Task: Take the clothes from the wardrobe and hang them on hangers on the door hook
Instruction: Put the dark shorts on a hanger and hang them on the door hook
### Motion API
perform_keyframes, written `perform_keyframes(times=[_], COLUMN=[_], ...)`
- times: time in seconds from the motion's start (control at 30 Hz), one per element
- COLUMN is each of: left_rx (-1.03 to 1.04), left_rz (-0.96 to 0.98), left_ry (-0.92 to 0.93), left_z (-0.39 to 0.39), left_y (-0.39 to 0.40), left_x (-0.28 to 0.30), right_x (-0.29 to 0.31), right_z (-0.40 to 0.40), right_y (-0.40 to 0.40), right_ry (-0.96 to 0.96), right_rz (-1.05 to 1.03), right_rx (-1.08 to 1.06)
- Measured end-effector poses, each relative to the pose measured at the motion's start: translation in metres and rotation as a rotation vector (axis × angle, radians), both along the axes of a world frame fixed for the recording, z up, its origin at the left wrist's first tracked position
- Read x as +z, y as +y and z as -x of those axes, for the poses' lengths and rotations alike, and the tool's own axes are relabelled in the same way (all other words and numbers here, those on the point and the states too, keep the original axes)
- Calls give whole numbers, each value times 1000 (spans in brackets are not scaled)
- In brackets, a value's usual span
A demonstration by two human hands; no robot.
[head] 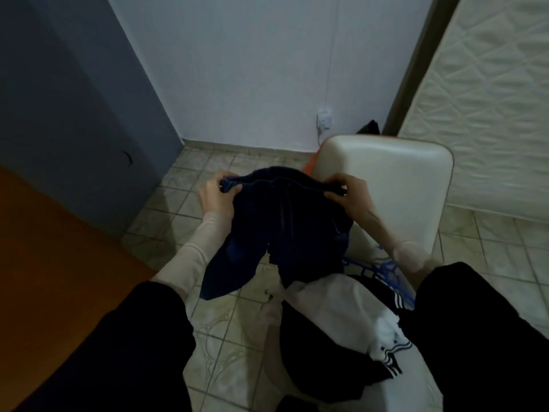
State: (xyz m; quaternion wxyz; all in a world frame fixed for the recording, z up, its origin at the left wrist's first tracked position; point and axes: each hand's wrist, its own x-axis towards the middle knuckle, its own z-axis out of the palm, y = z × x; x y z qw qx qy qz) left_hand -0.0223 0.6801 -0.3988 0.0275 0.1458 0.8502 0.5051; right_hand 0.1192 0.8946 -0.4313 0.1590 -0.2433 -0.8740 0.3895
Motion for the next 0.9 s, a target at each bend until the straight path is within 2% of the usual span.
perform_keyframes(times=[0.13, 0.3, 0.47, 0.67, 0.77, 0.9], left_rx=[14, -57, -50, -65, -93, -108], left_rz=[74, 61, 45, 35, 40, 36], left_ry=[53, 123, 197, 245, 253, 267], left_z=[-10, -26, -39, -38, -36, -34], left_y=[18, 50, 79, 94, 98, 98], left_x=[-38, -85, -116, -141, -148, -151], right_x=[-46, -125, -203, -251, -265, -274], right_z=[-27, -82, -122, -129, -127, -123], right_y=[19, 50, 53, 39, 39, 42], right_ry=[-172, -404, -641, -770, -777, -799], right_rz=[-5, 16, 102, 71, 8, -76], right_rx=[-31, -310, -419, -551, -639, -655])
